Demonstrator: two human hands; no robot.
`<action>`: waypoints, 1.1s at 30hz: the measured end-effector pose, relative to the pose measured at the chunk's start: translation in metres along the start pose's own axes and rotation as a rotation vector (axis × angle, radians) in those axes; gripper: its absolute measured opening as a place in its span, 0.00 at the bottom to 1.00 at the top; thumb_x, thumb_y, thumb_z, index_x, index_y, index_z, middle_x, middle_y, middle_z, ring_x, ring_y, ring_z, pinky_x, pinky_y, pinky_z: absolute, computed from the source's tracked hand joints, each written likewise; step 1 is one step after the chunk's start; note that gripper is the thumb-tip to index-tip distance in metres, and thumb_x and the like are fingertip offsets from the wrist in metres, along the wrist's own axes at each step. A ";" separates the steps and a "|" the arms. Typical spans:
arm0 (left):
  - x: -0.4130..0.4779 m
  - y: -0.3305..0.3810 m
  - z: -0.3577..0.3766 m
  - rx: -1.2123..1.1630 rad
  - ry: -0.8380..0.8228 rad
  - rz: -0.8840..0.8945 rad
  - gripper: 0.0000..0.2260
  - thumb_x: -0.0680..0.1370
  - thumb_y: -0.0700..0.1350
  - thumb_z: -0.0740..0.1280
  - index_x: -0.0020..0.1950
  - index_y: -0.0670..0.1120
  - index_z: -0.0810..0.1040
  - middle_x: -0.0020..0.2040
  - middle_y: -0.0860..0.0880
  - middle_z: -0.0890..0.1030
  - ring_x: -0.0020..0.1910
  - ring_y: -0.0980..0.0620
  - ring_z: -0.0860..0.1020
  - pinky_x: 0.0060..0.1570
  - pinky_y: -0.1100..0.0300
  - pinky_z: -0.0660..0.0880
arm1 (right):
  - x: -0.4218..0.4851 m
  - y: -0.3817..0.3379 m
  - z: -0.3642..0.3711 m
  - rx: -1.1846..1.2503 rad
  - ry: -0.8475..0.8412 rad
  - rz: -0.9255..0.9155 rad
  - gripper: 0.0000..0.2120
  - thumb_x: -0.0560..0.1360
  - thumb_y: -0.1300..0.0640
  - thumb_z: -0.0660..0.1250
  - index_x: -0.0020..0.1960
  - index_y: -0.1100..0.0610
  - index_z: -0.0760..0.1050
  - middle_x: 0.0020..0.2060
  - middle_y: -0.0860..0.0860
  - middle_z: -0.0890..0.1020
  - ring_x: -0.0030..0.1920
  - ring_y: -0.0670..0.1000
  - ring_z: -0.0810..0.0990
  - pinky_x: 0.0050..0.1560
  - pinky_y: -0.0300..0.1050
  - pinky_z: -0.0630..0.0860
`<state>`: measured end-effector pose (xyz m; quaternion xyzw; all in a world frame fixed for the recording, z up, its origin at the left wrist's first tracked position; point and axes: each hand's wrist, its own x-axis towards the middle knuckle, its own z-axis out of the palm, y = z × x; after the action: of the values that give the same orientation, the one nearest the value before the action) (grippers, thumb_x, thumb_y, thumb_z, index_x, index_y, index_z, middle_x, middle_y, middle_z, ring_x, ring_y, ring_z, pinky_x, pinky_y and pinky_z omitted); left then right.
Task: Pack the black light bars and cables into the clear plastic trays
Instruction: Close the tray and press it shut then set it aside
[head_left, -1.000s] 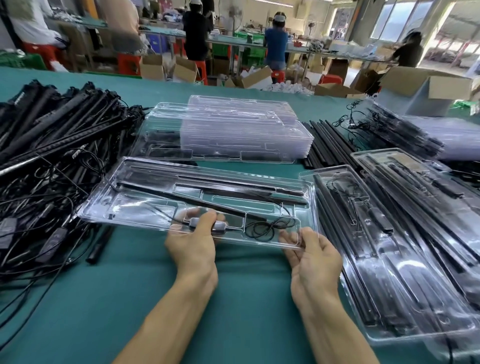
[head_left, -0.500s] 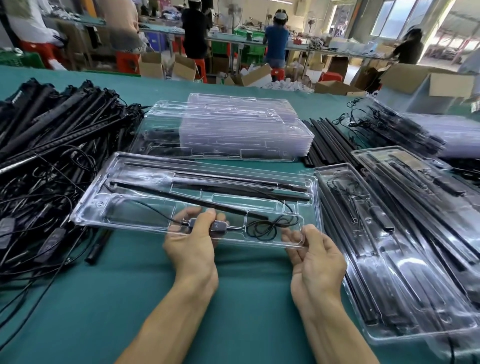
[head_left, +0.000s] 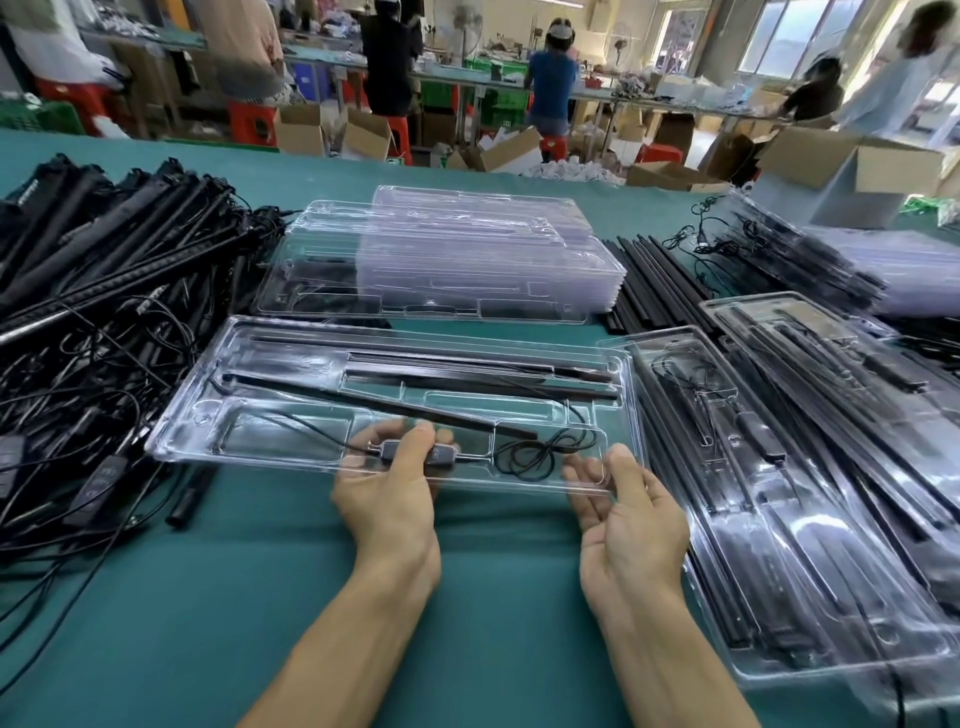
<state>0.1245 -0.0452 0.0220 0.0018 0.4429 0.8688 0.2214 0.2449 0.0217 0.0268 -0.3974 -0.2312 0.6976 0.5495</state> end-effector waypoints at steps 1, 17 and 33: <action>0.000 0.000 0.000 -0.002 0.001 0.000 0.11 0.75 0.31 0.70 0.43 0.46 0.75 0.31 0.49 0.82 0.30 0.52 0.82 0.37 0.60 0.80 | 0.000 0.000 0.000 0.000 -0.003 -0.002 0.07 0.79 0.61 0.67 0.43 0.59 0.72 0.27 0.51 0.77 0.34 0.51 0.84 0.37 0.40 0.81; -0.005 0.024 -0.011 -0.068 -0.070 -0.138 0.11 0.76 0.32 0.69 0.44 0.48 0.76 0.36 0.48 0.84 0.34 0.52 0.84 0.33 0.63 0.80 | 0.000 0.000 -0.005 -0.230 -0.085 -0.031 0.08 0.80 0.58 0.64 0.43 0.59 0.76 0.33 0.51 0.82 0.39 0.51 0.85 0.36 0.39 0.79; -0.007 0.054 -0.042 0.024 -0.031 -0.192 0.11 0.74 0.32 0.69 0.41 0.49 0.75 0.34 0.47 0.84 0.32 0.53 0.84 0.29 0.64 0.79 | -0.003 0.006 -0.018 -0.560 -0.294 -0.115 0.12 0.78 0.58 0.67 0.37 0.60 0.80 0.33 0.54 0.82 0.36 0.54 0.85 0.34 0.40 0.79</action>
<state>0.1015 -0.1075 0.0398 -0.0246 0.4477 0.8381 0.3107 0.2564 0.0154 0.0126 -0.4142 -0.5133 0.6246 0.4181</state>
